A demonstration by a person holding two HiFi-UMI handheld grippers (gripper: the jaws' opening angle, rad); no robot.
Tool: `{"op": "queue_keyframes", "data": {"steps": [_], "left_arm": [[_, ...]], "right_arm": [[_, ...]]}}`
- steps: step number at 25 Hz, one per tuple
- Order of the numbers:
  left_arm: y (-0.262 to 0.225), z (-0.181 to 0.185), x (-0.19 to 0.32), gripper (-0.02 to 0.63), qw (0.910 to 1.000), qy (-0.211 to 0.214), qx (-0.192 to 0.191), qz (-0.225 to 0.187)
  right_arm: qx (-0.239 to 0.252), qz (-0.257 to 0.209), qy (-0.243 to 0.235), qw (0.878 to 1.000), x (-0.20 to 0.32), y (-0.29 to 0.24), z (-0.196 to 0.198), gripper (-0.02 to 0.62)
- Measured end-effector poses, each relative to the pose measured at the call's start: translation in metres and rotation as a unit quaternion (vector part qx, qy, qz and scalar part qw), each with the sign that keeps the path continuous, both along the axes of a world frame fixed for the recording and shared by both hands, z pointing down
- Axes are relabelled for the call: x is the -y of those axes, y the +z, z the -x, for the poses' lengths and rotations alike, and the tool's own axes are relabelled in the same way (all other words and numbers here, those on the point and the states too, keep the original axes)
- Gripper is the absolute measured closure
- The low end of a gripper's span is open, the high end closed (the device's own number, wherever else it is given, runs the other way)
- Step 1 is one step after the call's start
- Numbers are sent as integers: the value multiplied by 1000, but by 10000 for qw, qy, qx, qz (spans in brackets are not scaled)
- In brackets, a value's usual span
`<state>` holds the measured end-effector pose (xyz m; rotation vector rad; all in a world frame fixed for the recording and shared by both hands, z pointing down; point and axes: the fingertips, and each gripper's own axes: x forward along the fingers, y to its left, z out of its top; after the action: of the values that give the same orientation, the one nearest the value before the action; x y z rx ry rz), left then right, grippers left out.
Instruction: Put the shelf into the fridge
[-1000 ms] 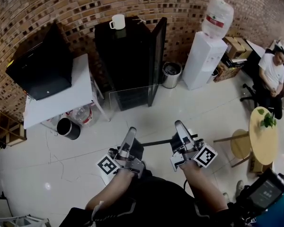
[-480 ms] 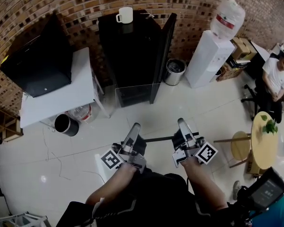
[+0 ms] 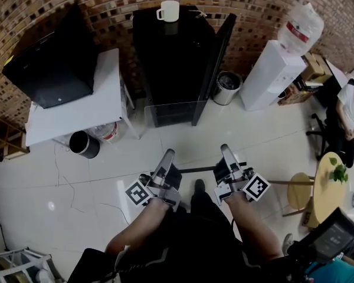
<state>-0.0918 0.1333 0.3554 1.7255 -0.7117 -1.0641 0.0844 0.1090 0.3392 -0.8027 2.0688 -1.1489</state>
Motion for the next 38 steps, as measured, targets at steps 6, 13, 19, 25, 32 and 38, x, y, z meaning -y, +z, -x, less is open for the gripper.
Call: {"op": "queue_keyframes", "data": {"steps": [6, 13, 19, 25, 32, 38], "left_arm": [[10, -9, 23, 598, 9991, -315, 36, 268], [25, -26, 66, 598, 9971, -633, 74, 411], [41, -30, 95, 598, 9950, -823, 50, 559], [59, -35, 118, 598, 9925, -1017, 60, 670], [80, -35, 139, 597, 9917, -994, 14, 812], [109, -22, 166, 597, 9923, -868, -6, 884]], "right_arm": [[112, 207, -328, 9992, 36, 16, -7, 561], [130, 367, -679, 9969, 90, 33, -22, 561], [223, 447, -1042, 9933, 126, 50, -23, 563], [222, 635, -1356, 9885, 156, 67, -25, 565], [210, 846, -1416, 9861, 176, 91, -25, 566], [89, 929, -1279, 9874, 200, 118, -14, 566]]}}
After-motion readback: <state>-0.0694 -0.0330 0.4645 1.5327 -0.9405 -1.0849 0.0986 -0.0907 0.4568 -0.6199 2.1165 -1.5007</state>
